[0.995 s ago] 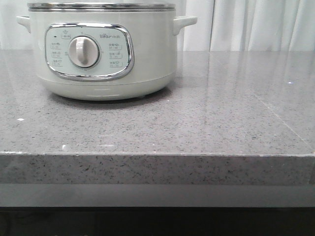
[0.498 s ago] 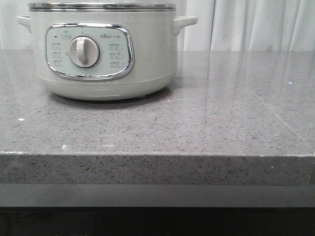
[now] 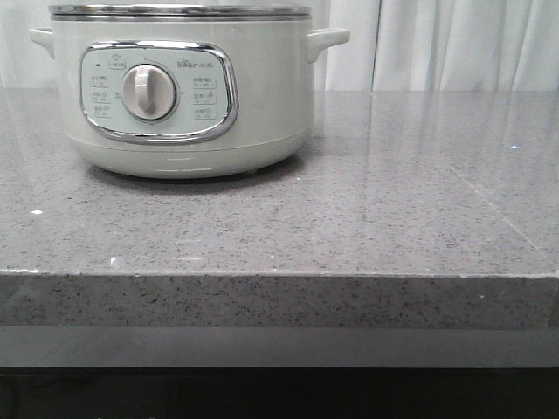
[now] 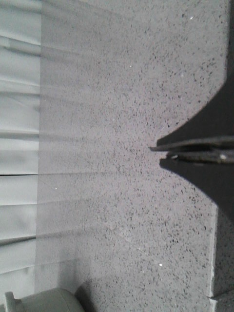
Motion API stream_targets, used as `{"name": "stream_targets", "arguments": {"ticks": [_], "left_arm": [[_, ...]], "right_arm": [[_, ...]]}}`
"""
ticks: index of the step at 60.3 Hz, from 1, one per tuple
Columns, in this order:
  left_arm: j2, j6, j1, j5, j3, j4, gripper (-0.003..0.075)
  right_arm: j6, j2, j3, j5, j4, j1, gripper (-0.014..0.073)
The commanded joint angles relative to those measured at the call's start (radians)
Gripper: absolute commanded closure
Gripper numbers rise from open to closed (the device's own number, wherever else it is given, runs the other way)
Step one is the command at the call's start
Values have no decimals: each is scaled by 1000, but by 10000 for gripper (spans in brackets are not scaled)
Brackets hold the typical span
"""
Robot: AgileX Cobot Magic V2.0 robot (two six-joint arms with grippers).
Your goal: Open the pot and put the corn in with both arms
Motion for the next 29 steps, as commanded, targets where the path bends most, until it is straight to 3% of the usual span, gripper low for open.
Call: {"name": "stream_targets", "arguments": {"ticks": [1,29], "left_arm": [[-16,-5,1,-85,10,-11,741],[-16,-5,1,-85,10,-11,741]], "right_arm": [[-3,-22,-12,-93,-6,-15,661],[-3,-22,-12,-93,-6,-23,661]]}}
